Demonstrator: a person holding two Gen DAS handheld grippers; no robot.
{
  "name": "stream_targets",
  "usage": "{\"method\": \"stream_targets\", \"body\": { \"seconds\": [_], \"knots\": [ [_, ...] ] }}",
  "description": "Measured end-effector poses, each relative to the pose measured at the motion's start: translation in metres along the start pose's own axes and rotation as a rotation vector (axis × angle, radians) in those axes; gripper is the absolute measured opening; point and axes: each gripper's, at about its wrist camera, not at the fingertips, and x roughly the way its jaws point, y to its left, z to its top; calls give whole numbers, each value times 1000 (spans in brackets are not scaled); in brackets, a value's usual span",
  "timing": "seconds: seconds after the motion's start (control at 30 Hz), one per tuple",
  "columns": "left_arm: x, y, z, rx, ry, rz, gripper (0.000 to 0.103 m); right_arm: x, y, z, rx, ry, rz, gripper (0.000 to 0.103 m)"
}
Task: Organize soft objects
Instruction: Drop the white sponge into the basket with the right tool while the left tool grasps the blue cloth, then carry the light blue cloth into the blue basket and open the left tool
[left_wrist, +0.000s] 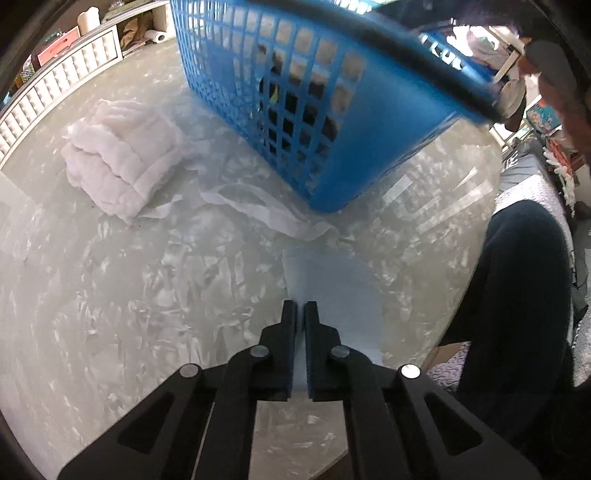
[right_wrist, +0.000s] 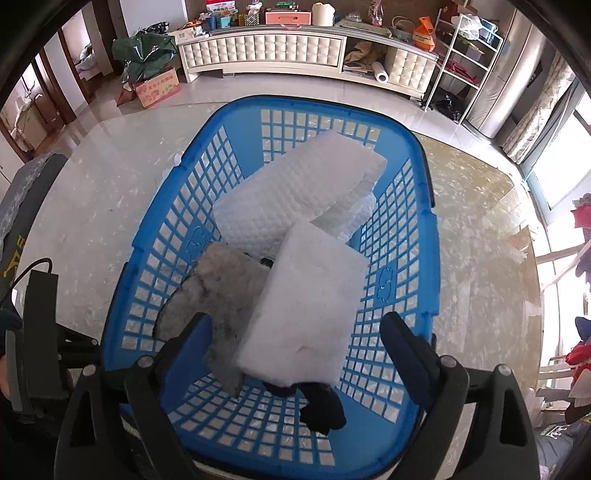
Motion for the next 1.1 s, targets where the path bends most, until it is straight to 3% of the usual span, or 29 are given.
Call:
{"method": "stream_targets", "body": {
  "seconds": [0.5, 1.1],
  "knots": [
    [-80, -12, 4, 6, -150, 23, 3, -31, 6, -16, 35, -46, -23, 102],
    [-175, -51, 22, 93, -297, 105, 3, -54, 11, -47, 83, -90, -40, 103]
  ]
}}
